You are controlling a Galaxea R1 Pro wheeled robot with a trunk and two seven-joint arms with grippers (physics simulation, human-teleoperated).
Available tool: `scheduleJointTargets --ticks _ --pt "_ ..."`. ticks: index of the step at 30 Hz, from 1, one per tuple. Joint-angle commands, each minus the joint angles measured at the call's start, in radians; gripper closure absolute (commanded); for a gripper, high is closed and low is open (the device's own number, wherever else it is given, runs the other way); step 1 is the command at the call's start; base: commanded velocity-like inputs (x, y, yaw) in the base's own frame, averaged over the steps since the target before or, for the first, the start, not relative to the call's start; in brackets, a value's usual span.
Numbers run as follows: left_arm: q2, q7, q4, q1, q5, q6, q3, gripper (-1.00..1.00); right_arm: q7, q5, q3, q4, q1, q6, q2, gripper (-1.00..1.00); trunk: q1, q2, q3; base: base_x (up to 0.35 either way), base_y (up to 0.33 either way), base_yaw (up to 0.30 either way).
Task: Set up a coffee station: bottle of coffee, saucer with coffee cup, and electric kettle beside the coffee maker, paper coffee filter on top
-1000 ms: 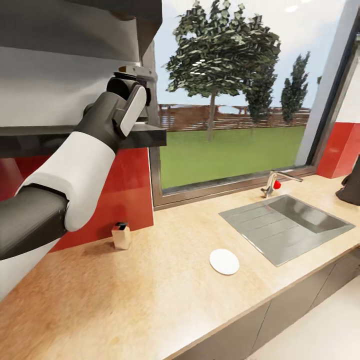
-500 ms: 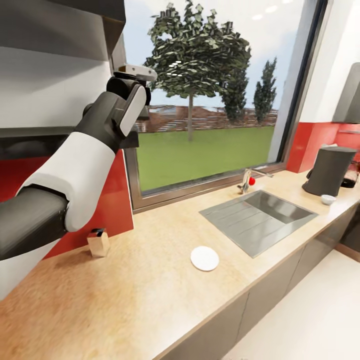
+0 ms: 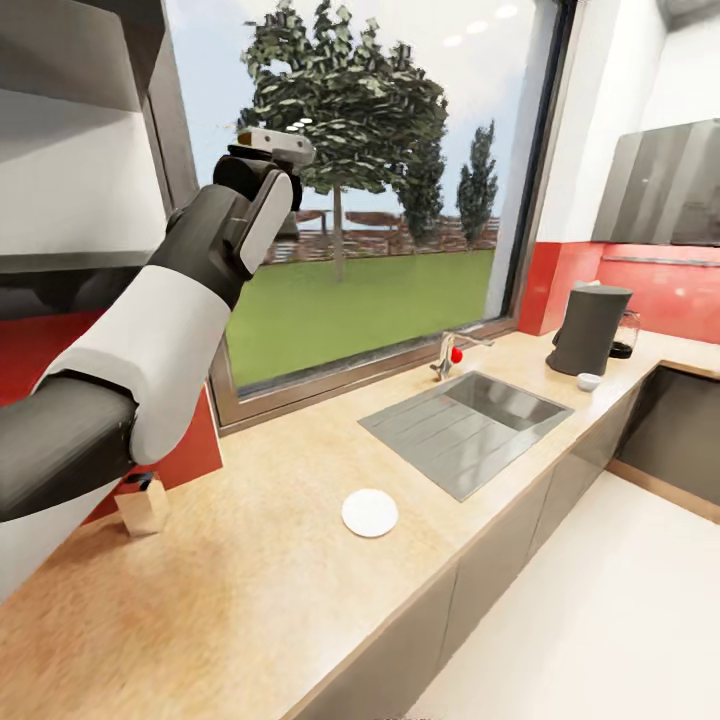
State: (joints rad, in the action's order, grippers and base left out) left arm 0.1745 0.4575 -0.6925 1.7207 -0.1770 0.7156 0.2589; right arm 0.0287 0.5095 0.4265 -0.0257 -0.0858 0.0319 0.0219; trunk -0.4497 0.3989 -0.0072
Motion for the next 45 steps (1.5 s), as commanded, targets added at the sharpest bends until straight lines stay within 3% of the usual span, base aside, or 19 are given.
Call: scheduleJointTargets --ticks 1,6,13,15,20,24,25,29,30,33,44,45 --pt "0.0 0.009 -0.002 -0.001 -0.008 0.001 0.003 1.0 0.002 0.01 0.008 0.0 0.0 0.003 0.0 -1.0 0.0 0.001 -0.001 0.0 0.0 -0.288" --pt "0.0 0.011 -0.02 -0.008 -0.014 0.001 0.008 1.0 0.002 0.01 0.009 0.0 -0.001 0.003 0.0 -1.0 0.0 0.001 -0.005 0.0 0.0 -0.288" --pt "0.0 0.005 -0.06 -0.116 -0.022 -0.01 0.009 1.0 0.002 0.01 0.011 -0.004 0.0 0.001 -0.001 -1.0 0.0 0.001 -0.008 0.0 0.0 -0.208" --pt "0.0 0.002 -0.127 -0.216 -0.022 -0.015 0.008 1.0 0.003 0.009 0.011 -0.029 -0.001 0.0 -0.003 -1.0 0.0 0.001 -0.009 0.0 0.0 -0.032" --pt "-0.002 0.001 -0.227 -0.339 -0.021 -0.028 0.01 1.0 0.002 0.008 0.011 -0.049 -0.002 -0.009 -0.005 -1.0 0.0 0.001 -0.009 0.0 0.0 -0.004" --pt "-0.004 0.001 -0.296 -0.46 -0.013 -0.064 0.014 1.0 0.001 0.007 0.011 -0.055 -0.002 -0.063 -0.007 -1.0 0.0 0.001 -0.009 0.0 0.0 0.0" --pt "-0.004 0.001 -0.331 -0.569 -0.01 -0.134 0.017 1.0 0.0 0.007 0.011 -0.056 -0.002 -0.082 -0.011 -1.0 0.0 0.001 -0.009 0.0 0.0 0.0" --pt "-0.002 0.001 -0.336 -0.616 -0.01 -0.151 0.023 1.0 0.0 0.007 0.011 -0.056 -0.002 -0.085 -0.012 -1.0 0.0 0.001 -0.009 0.0 0.0 0.0" --pt "-0.003 0.002 -0.337 -0.642 -0.01 -0.157 0.05 1.0 -0.001 0.007 0.012 -0.056 -0.002 -0.085 -0.011 -1.0 0.0 0.001 -0.009 0.0 0.0 0.0" --pt "-0.004 0.003 -0.341 -0.684 -0.009 -0.17 0.072 1.0 -0.001 0.006 0.012 -0.056 -0.002 -0.084 -0.011 -1.0 0.0 0.001 -0.009 0.005 -0.004 0.0" --pt "-0.02 0.003 -0.344 -0.816 -0.009 -0.23 0.08 1.0 0.0 0.005 0.014 -0.056 -0.002 -0.084 -0.011 -1.0 0.0 0.001 -0.009 0.203 -0.139 0.0" --pt "-0.021 0.002 -0.344 -0.829 -0.009 -0.264 0.081 1.0 0.0 0.005 0.015 -0.057 -0.002 -0.084 -0.012 -1.0 0.0 0.001 -0.009 0.258 -0.166 0.0"
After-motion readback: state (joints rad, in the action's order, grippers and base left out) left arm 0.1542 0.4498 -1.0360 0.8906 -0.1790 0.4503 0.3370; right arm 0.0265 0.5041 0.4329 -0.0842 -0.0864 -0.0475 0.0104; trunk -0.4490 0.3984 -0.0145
